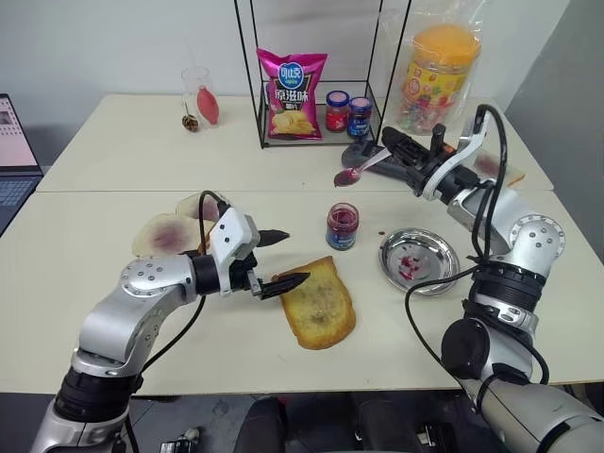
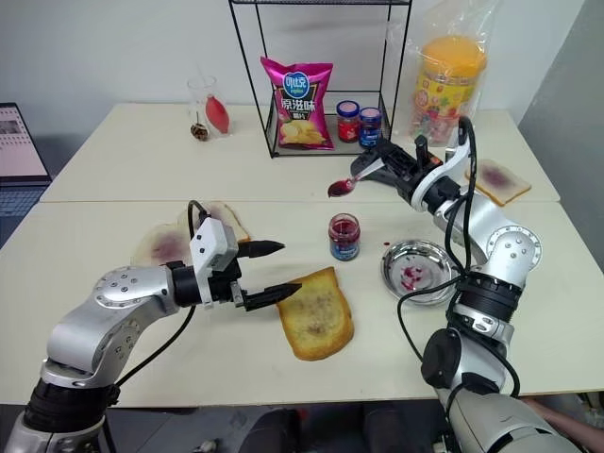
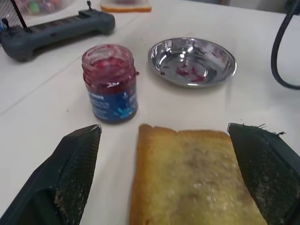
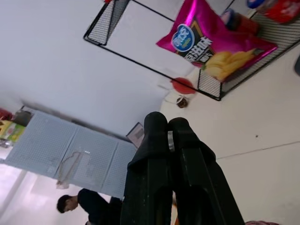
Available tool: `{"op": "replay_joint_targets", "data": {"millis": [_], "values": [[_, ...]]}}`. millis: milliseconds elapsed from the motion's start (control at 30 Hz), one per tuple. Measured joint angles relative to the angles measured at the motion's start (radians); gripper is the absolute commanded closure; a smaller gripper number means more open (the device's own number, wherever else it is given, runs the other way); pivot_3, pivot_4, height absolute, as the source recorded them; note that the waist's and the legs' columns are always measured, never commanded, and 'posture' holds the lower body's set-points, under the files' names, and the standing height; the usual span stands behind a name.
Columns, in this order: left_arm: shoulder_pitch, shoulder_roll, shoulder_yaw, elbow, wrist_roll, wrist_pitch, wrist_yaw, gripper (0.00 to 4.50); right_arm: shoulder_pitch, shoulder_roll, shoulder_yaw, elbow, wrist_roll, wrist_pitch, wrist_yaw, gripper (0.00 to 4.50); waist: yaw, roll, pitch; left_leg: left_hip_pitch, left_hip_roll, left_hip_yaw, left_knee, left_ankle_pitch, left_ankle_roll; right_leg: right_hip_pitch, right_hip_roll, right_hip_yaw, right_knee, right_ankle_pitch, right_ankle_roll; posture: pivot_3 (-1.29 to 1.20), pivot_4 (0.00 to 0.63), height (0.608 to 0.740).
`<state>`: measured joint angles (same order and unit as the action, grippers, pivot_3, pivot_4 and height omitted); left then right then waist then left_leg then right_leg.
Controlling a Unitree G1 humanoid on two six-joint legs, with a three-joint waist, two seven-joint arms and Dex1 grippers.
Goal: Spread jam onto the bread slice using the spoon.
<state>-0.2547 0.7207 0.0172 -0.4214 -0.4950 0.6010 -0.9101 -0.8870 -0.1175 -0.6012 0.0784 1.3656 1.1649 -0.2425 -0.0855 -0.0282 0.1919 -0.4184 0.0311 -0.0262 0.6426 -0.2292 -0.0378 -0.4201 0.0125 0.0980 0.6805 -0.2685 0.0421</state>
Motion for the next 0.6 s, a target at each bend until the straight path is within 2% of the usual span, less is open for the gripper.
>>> {"op": "replay_joint_targets", "data": {"millis": [133,233,333,400,533,600], "values": [[0.107,0.051,0.040,-0.086,-0.042,0.007,-0.037,0.00,0.081,-0.040,0.125,-0.136,0.105,0.072,-0.017,4.46,-0.002,0.000,0.000,0.000,0.000,0.000,-0.001,0.000,0.000,0.000,0.000,0.000,-0.001,0.000,0.000,0.00,0.150,0.740],[0.249,0.105,0.097,-0.181,-0.097,0.023,-0.074,0.00,0.175,-0.088,0.275,-0.250,0.094,0.118,0.054,4.46,-0.004,0.000,0.000,0.000,0.001,0.000,-0.002,0.000,0.000,-0.001,0.000,0.000,-0.001,-0.002,0.000,0.00,0.150,0.740],[0.374,0.136,0.150,-0.243,-0.123,0.025,-0.095,0.00,0.229,-0.151,0.401,-0.333,0.008,0.113,0.170,4.46,-0.001,0.000,0.000,0.000,0.002,0.000,-0.002,0.000,0.000,-0.001,0.000,0.000,-0.001,-0.004,0.003,0.00,0.150,0.740],[0.429,0.137,0.163,-0.272,-0.133,0.025,-0.095,0.00,0.252,-0.156,0.455,-0.360,-0.050,0.080,0.233,4.46,0.001,0.000,0.000,0.001,0.001,0.000,-0.001,0.000,0.000,0.000,0.000,0.000,0.000,-0.004,0.003,0.00,0.150,0.740],[0.557,0.117,0.196,-0.332,-0.138,0.022,-0.063,0.00,0.333,-0.214,0.667,-0.407,-0.284,-0.070,0.442,4.46,0.001,0.000,0.000,0.002,0.002,0.001,0.000,0.000,0.000,0.000,-0.001,0.001,-0.001,-0.004,0.002,0.00,0.150,0.740],[0.602,0.091,0.211,-0.347,-0.137,0.020,-0.035,0.00,0.356,-0.194,0.737,-0.373,-0.386,-0.156,0.513,4.46,0.001,0.000,0.000,0.002,0.002,0.001,0.000,0.000,0.000,0.000,-0.001,0.001,-0.001,-0.003,0.003,0.00,0.150,0.740]]}}
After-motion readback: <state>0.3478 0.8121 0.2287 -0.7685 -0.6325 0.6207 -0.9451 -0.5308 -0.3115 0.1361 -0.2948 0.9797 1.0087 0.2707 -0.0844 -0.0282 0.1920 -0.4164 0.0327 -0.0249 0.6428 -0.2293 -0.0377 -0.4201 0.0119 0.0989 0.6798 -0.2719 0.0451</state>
